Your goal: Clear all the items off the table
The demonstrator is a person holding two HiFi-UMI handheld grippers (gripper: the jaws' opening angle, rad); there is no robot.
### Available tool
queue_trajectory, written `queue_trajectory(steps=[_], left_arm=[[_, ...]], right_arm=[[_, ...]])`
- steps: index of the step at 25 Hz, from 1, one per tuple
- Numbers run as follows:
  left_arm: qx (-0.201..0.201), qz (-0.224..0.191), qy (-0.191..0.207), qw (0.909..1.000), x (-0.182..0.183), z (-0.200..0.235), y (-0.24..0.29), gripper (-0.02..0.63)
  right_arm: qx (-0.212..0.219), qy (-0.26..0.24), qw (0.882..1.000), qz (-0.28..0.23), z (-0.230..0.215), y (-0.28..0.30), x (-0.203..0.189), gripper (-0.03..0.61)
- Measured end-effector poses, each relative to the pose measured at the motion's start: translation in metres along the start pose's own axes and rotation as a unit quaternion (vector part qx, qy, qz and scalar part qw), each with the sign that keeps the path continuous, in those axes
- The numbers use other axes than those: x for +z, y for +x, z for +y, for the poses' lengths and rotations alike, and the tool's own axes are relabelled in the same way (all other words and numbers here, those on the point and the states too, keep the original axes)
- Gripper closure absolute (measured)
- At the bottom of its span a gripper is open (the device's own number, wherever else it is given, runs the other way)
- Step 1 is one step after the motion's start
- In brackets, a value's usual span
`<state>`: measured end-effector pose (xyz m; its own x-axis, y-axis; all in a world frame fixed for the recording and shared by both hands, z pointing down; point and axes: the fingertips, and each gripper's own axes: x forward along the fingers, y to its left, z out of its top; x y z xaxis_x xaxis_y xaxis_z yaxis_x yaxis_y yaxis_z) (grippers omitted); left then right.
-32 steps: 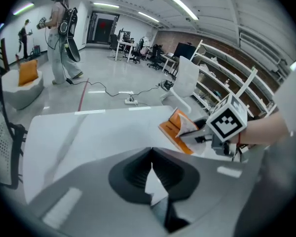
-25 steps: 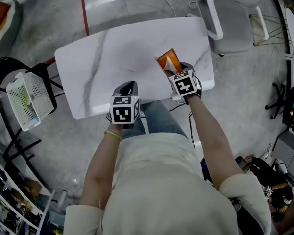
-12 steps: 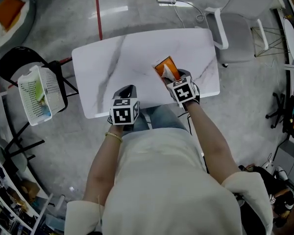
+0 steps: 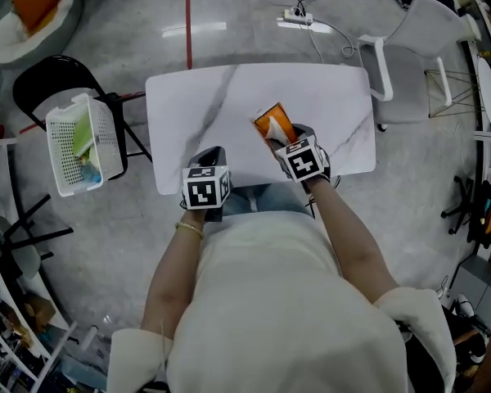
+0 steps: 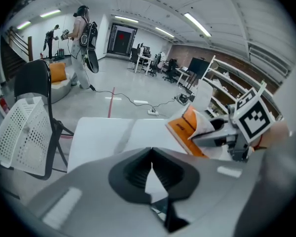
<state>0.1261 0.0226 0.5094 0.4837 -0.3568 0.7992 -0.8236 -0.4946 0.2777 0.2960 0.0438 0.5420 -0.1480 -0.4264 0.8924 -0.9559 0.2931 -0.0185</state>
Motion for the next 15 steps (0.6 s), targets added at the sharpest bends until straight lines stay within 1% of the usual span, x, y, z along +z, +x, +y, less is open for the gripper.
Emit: queue_trajectory(steps=[4,11,15], left_arm=[[0.010,-0.009,-0.013,0.9998,-0.003,0.027,-0.017,0.604],[0.021,-0.018,-0.031,0.9991,-0.009,0.077,-0.045,0.604],[0.030,-0.021,-0.032,0.9988,-0.013,0.103,-0.057,0.604]], right_arm=[[0.014,-0.024,1.000,-0.009,0.032,0.009,0.019,0.319],[0.036,-0.049,0.998,-0.014,0.095,0.018,0.056,0.319],[0.044,-0.059,0.997,-0.027,0.125,0.021,0.077,0.319]])
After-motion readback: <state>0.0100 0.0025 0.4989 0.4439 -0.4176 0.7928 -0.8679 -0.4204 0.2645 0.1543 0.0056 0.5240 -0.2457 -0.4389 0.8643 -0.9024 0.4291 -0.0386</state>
